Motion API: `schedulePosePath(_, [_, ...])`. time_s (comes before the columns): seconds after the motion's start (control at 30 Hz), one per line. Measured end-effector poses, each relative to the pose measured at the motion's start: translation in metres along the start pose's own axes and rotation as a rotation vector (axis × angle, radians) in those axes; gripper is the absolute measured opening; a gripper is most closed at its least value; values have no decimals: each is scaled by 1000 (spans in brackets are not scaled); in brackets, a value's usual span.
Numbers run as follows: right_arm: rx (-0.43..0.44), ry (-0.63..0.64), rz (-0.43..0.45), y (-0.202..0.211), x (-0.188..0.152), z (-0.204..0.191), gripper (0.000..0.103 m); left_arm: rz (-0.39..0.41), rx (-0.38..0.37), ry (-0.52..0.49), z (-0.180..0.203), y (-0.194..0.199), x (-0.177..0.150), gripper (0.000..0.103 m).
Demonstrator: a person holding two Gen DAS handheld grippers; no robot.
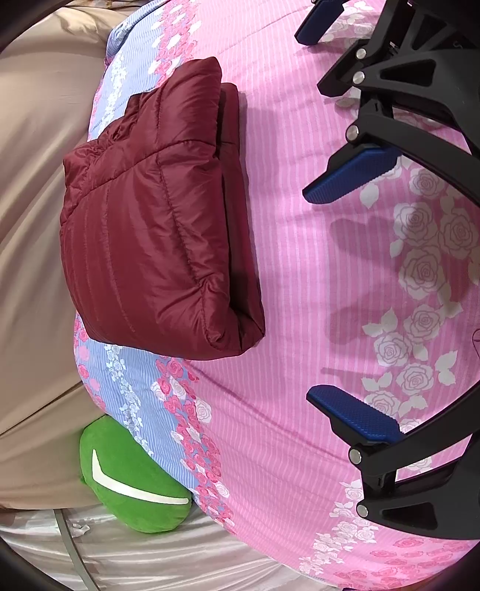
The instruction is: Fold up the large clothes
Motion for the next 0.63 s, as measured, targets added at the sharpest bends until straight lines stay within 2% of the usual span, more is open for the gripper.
schedulePosePath(0.4, [-19,-12,6,2,0,2,62,4,8,-9,0,2,-1,95])
schedulePosePath(0.63, [-31,-15,9,3,0,0,62,7,3,-15,1,3,0,91])
Point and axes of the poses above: each gripper's, at about its wrist camera, not at the fingertips, and y roughly against the way its jaws point, z to its right, x to its top, the point moved 7 cm from there along -y, roughly the way its jaws point, and after that the axes turned 9 degrees about -y, right-handed, at the moved point
